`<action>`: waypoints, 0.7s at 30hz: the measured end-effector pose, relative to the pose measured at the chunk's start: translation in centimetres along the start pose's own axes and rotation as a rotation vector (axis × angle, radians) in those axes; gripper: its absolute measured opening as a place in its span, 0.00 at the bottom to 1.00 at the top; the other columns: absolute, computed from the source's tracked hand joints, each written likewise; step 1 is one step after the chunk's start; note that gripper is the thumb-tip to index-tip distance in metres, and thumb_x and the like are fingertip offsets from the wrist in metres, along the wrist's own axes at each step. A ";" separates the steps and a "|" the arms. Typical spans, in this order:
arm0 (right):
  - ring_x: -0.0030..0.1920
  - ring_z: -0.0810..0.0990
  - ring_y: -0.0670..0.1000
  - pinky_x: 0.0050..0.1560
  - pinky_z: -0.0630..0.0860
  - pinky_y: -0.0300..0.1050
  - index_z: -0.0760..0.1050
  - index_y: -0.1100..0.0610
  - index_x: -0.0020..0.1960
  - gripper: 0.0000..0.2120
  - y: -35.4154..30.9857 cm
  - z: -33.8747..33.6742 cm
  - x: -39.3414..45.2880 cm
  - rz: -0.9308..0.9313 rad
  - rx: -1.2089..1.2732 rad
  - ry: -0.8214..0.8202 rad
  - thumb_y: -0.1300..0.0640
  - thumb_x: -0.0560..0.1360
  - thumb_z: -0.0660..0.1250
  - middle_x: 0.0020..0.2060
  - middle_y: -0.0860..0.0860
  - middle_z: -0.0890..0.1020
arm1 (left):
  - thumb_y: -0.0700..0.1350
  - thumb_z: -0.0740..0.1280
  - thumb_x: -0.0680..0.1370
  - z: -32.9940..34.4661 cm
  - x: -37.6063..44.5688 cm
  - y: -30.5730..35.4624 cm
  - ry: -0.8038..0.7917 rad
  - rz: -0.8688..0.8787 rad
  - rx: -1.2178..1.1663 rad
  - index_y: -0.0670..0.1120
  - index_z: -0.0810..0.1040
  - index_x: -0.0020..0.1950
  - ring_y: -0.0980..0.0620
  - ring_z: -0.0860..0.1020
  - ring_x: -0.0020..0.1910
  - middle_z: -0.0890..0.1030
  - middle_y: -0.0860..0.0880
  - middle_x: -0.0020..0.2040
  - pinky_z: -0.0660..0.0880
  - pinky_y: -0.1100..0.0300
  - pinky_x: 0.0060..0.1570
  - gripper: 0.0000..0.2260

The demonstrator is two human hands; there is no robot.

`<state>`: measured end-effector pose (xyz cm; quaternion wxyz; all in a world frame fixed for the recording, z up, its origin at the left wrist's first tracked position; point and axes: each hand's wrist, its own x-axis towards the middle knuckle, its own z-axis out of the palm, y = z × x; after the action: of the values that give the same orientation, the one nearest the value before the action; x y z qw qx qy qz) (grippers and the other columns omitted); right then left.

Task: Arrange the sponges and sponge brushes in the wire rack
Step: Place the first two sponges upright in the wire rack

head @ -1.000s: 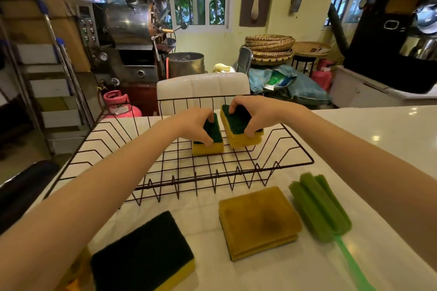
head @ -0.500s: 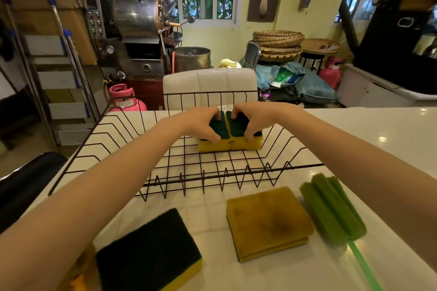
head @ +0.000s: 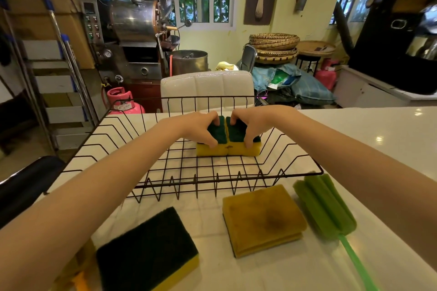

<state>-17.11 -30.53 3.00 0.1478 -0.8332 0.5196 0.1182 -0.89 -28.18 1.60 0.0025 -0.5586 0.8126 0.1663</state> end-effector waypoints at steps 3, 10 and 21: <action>0.53 0.70 0.54 0.49 0.70 0.45 0.59 0.56 0.68 0.35 -0.3 0.3 -0.2 -0.004 -0.016 0.018 0.60 0.66 0.72 0.61 0.56 0.70 | 0.47 0.68 0.71 -0.2 -0.2 0.3 -0.021 -0.019 0.017 0.47 0.62 0.66 0.50 0.69 0.48 0.70 0.48 0.52 0.67 0.59 0.44 0.26; 0.64 0.70 0.57 0.59 0.69 0.48 0.57 0.54 0.71 0.34 -0.6 -0.4 -3.7 -0.043 0.089 0.156 0.56 0.70 0.69 0.67 0.57 0.69 | 0.51 0.66 0.73 -2.1 -4.0 2.0 -0.081 -0.004 -0.066 0.49 0.53 0.72 0.45 0.67 0.65 0.66 0.44 0.70 0.65 0.53 0.63 0.32; 0.67 0.65 0.46 0.65 0.63 0.42 0.55 0.49 0.72 0.33 -5.3 5.3 -14.8 -0.302 0.305 0.466 0.49 0.72 0.67 0.70 0.48 0.66 | 0.60 0.62 0.69 0.6 -17.4 6.4 0.186 0.332 -0.160 0.57 0.50 0.72 0.66 0.59 0.64 0.59 0.58 0.73 0.57 0.70 0.61 0.35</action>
<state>-18.98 -14.06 3.97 0.1637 -0.8739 0.4215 -0.1784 -0.22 -10.16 6.05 -0.1445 -0.4285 0.8743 0.1762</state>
